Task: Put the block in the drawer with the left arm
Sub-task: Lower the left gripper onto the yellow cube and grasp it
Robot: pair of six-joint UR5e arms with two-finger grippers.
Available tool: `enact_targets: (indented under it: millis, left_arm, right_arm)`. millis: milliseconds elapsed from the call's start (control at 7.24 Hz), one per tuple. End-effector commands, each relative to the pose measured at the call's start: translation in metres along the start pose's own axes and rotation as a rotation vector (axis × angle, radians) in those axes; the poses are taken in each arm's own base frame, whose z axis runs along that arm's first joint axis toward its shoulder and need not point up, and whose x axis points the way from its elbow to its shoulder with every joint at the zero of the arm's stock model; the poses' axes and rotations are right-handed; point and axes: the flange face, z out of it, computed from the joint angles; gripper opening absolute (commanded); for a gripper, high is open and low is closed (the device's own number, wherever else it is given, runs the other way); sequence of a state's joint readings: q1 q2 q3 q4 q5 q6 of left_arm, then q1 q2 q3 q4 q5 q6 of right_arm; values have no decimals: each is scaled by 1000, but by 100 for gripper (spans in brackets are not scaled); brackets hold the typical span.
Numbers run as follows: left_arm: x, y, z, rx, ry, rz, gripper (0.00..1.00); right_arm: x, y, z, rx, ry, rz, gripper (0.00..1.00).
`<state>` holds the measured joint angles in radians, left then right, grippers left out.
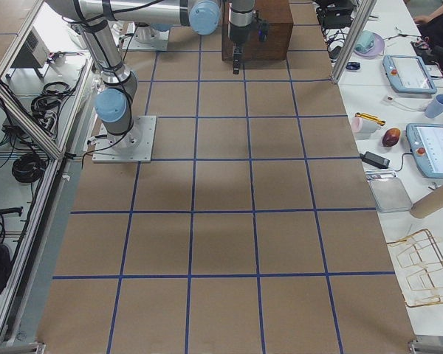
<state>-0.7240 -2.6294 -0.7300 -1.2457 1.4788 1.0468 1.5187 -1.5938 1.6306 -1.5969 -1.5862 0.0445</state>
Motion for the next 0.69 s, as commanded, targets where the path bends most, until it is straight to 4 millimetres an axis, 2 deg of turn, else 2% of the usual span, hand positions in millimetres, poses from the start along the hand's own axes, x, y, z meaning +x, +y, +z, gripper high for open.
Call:
enact_targets:
  millis: [0, 276, 552]
  left_arm:
    - [0, 0, -1, 0, 0, 2, 48]
    - [0, -1, -12, 5, -9, 11, 45]
    - [10, 0, -48, -4, 1, 7, 45]
  right_arm:
    - [0, 0, 0, 0, 0, 0, 100]
    - [0, 0, 0, 0, 0, 0, 100]
    - [0, 0, 0, 0, 0, 0, 100]
